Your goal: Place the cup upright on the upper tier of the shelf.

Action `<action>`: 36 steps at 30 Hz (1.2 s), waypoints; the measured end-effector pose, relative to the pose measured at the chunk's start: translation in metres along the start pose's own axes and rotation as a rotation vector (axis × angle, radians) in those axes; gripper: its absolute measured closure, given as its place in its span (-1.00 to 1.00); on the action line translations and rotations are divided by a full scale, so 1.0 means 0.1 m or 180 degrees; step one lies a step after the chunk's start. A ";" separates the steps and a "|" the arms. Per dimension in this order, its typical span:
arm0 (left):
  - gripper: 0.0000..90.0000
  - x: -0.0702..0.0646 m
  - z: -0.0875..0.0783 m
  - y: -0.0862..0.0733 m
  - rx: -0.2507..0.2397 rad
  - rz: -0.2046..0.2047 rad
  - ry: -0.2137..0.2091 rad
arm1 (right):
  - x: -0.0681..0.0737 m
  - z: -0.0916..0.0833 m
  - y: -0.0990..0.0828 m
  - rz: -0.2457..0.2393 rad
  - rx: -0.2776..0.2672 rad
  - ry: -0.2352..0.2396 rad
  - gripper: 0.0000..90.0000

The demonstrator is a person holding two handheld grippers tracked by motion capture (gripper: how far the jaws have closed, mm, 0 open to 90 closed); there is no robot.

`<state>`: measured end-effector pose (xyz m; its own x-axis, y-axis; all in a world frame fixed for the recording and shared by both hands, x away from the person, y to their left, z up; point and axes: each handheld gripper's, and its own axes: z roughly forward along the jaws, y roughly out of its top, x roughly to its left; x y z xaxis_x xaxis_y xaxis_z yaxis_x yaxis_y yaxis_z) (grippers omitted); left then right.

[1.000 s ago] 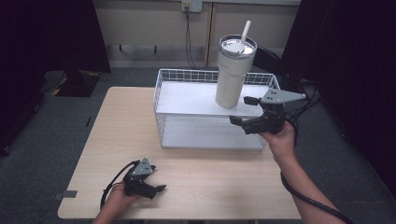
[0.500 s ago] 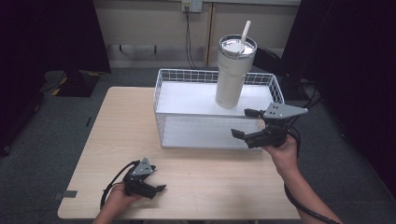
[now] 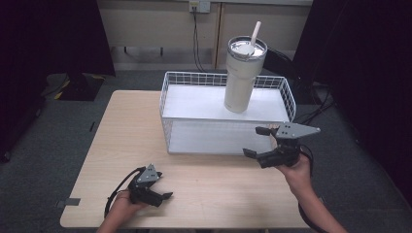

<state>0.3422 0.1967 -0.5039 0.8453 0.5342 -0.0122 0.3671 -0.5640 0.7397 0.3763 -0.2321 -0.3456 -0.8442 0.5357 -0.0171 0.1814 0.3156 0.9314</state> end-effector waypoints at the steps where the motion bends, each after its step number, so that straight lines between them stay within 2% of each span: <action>1: -0.68 0.00 0.00 0.00 0.0000 -0.0001 0.0002 | 0.01 0.00 -0.05 0.0017 -0.0001 0.0015 -0.75; 8: -0.68 0.00 0.00 0.00 -0.0002 -0.0001 -0.0001 | 0.07 0.02 -0.24 0.0040 0.0059 0.0049 -0.75; 14: -0.68 0.00 0.00 0.00 -0.0001 -0.0001 0.0000 | 0.10 0.04 -0.46 0.0146 0.0076 0.0084 -0.75; 15: -0.68 0.00 0.00 0.00 -0.0002 -0.0001 0.0000 | 0.11 0.06 -0.54 0.0178 0.0091 0.0090 -0.76; 16: -0.68 0.00 0.00 0.00 -0.0002 -0.0001 0.0000 | 0.11 0.06 -0.54 0.0178 0.0091 0.0090 -0.76; 17: -0.68 0.00 0.00 0.00 -0.0001 -0.0001 -0.0002 | 0.12 0.07 -0.62 0.0176 0.0128 0.0079 -0.76; 24: -0.68 0.00 0.00 0.00 -0.0002 0.0000 0.0000 | 0.13 0.13 -0.85 0.0267 0.0235 0.0118 -0.76; 27: -0.68 0.00 0.00 0.00 -0.0002 -0.0001 0.0000 | 0.16 0.19 -1.04 0.0284 0.0380 0.0114 -0.76; 28: -0.68 0.00 0.00 0.00 -0.0002 -0.0001 0.0000 | 0.16 0.19 -1.04 0.0284 0.0380 0.0114 -0.76; 29: -0.68 0.00 0.00 0.00 -0.0002 -0.0001 0.0000 | 0.17 0.23 -1.14 0.0299 0.0447 0.0121 -0.76; 30: -0.68 0.00 0.00 0.00 -0.0002 -0.0001 0.0000 | 0.17 0.23 -1.14 0.0299 0.0447 0.0121 -0.76; 31: -0.68 0.00 0.00 0.00 -0.0002 -0.0001 0.0001 | 0.19 0.26 -1.24 0.0313 0.0525 0.0111 -0.77; 32: -0.68 0.00 0.00 0.00 -0.0002 -0.0002 0.0001 | 0.19 0.26 -1.24 0.0313 0.0525 0.0111 -0.77; 36: -0.68 0.00 0.00 0.00 -0.0001 -0.0001 0.0001 | 0.22 0.32 -1.31 0.0216 0.0714 0.0107 -0.77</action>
